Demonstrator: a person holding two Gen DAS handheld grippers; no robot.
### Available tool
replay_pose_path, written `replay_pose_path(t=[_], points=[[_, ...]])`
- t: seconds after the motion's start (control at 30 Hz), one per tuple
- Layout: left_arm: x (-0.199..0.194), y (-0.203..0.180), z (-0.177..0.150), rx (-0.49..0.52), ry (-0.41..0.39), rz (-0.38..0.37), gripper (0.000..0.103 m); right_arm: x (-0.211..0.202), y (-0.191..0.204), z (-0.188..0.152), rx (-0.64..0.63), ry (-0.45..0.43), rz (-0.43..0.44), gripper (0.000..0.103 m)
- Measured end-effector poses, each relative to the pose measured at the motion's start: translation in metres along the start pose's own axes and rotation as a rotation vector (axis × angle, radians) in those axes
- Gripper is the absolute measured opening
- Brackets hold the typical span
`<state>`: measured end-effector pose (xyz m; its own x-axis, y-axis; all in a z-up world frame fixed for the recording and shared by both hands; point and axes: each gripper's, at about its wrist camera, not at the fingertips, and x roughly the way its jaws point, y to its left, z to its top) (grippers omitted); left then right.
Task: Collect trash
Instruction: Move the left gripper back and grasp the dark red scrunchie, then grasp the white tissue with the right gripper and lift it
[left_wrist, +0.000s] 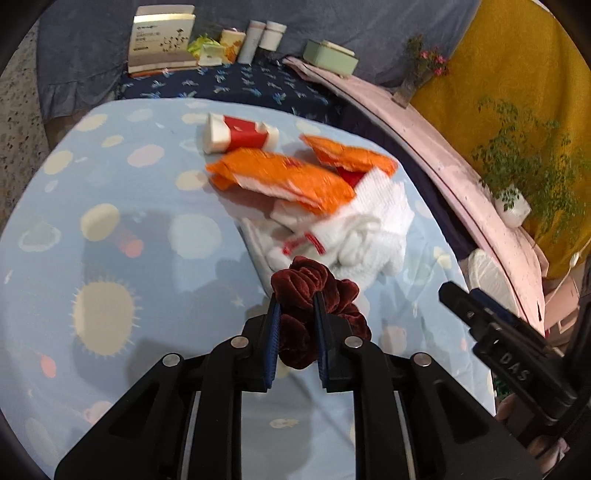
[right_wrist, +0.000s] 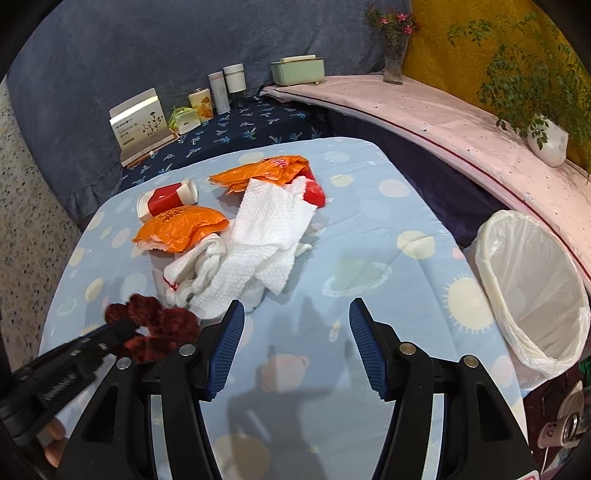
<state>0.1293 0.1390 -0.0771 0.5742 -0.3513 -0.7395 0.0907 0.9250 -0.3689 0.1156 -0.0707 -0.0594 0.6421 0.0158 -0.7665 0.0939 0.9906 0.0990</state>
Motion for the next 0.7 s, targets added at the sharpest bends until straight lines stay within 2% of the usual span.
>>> replay_pose_path(t=[0.2,0.37,0.53,0.6,0.67,0.7], points=[[-0.018,0.022,0.026,-0.042,-0.076,0.032,0.016,0.017,0.019,0.015,-0.003,0.007,0.033,0.051],[-0.018,0.033,0.040,-0.067,-0.091,0.040,0.016,0.038,0.027,0.024,-0.007,0.032,0.032,0.041],[-0.012,0.037,0.044,-0.066,-0.082,0.036,0.016,0.059,0.026,0.026,0.013,0.064,0.031,0.036],[-0.008,0.035,0.044,-0.062,-0.077,0.034,0.016,0.065,0.026,0.026,0.013,0.074,0.033,0.031],[-0.006,0.033,0.045,-0.055,-0.074,0.035,0.016,0.070,0.026,0.025,0.015,0.087,0.045,0.018],[-0.005,0.032,0.046,-0.051,-0.073,0.033,0.016,0.071,0.025,0.025,0.017,0.089,0.052,0.015]])
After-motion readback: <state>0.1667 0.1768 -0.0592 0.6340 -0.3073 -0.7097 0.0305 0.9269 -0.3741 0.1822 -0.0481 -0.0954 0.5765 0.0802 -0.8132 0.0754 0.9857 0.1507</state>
